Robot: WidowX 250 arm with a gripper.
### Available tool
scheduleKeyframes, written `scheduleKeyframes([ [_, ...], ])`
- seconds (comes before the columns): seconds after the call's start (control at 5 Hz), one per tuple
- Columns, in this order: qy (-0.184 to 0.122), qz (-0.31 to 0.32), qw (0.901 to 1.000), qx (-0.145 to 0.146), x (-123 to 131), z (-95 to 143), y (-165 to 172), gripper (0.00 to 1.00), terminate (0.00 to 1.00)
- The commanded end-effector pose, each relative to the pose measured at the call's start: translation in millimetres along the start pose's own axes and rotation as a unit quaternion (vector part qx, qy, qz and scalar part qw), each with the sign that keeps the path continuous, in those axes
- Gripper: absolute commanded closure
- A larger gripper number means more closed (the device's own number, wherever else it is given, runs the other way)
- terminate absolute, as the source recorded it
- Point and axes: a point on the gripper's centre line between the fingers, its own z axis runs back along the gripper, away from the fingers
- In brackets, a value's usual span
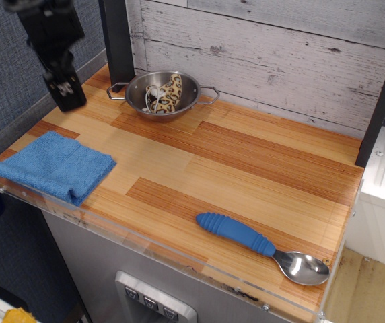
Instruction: Move the spoon to the right of the bowl.
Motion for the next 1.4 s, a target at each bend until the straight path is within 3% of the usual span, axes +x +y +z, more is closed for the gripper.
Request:
scheduleKeyframes([
  [0.0, -0.028, -0.242, 0.9699, 0.009, 27, 16, -24, 0.00, 0.00],
  [0.2, -0.042, -0.355, 0.9339, -0.012, 42, 11, -55, 0.00, 0.00],
  [0.4, -0.039, -0.399, 0.9161, -0.015, 63, 4, -76, 0.00, 0.00],
  [0.6, -0.078, -0.411, 0.9080, -0.020, 80, -4, -101, 0.00, 0.00],
  [1.0, -0.098, -0.445, 0.8897, -0.031, 100, -33, -153, 0.00, 0.00],
  [1.2, -0.073, -0.475, 0.8758, -0.048, 98, -49, -172, 0.00, 0.00],
])
